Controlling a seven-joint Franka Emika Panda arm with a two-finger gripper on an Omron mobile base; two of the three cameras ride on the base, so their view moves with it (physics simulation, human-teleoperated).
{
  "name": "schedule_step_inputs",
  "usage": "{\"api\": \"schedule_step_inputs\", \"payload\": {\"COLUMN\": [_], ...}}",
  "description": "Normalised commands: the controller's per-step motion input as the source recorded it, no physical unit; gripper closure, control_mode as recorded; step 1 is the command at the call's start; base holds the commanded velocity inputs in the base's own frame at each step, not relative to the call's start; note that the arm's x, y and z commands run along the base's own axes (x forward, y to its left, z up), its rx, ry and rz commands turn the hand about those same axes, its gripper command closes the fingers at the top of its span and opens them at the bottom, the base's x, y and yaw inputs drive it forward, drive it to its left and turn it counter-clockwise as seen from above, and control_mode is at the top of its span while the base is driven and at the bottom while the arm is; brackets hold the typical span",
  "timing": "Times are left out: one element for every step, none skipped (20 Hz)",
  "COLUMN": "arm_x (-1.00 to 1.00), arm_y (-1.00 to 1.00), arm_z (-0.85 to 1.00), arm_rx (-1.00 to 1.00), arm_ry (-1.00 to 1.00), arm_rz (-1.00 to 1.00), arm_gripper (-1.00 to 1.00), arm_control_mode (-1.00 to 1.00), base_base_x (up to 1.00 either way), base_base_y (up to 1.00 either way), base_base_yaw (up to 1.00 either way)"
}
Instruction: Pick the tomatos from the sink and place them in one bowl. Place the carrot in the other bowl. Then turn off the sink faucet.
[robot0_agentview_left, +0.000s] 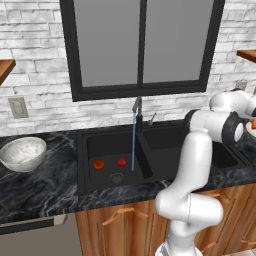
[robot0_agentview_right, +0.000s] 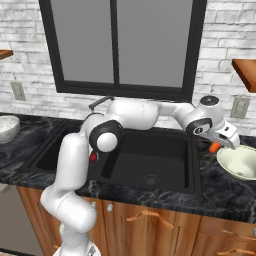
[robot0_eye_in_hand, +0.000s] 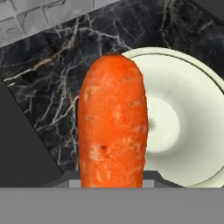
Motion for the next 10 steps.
{"api": "schedule_step_inputs", "payload": {"arm_x": [0.04, 0.06, 0.06, 0.07, 0.06, 0.07, 0.07, 0.06, 0.11, 0.13], "arm_y": [-0.23, -0.21, -0.20, -0.21, -0.19, -0.19, -0.22, -0.22, -0.21, -0.19], "arm_z": [0.00, 0.00, 0.00, 0.00, 0.00, 0.00, 0.00, 0.00, 0.00, 0.00], "arm_rx": [-0.01, -0.02, -0.02, -0.02, -0.03, -0.02, -0.03, -0.03, -0.03, -0.02], "arm_ry": [0.00, 0.00, 0.00, 0.00, 0.00, 0.00, 0.00, 0.00, 0.00, 0.00], "arm_rz": [-0.04, -0.04, -0.04, -0.04, -0.04, -0.04, -0.04, -0.04, -0.04, -0.04], "arm_gripper": [1.00, 1.00, 1.00, 1.00, 1.00, 1.00, 1.00, 1.00, 1.00, 1.00], "arm_control_mode": [-1.00, -1.00, -1.00, -1.00, -1.00, -1.00, -1.00, -1.00, -1.00, -1.00], "base_base_x": [0.00, 0.00, 0.00, 0.00, 0.00, 0.00, 0.00, 0.00, 0.00, 0.00], "base_base_y": [0.00, 0.00, 0.00, 0.00, 0.00, 0.00, 0.00, 0.00, 0.00, 0.00], "base_base_yaw": [0.00, 0.00, 0.00, 0.00, 0.00, 0.00, 0.00, 0.00, 0.00, 0.00]}}
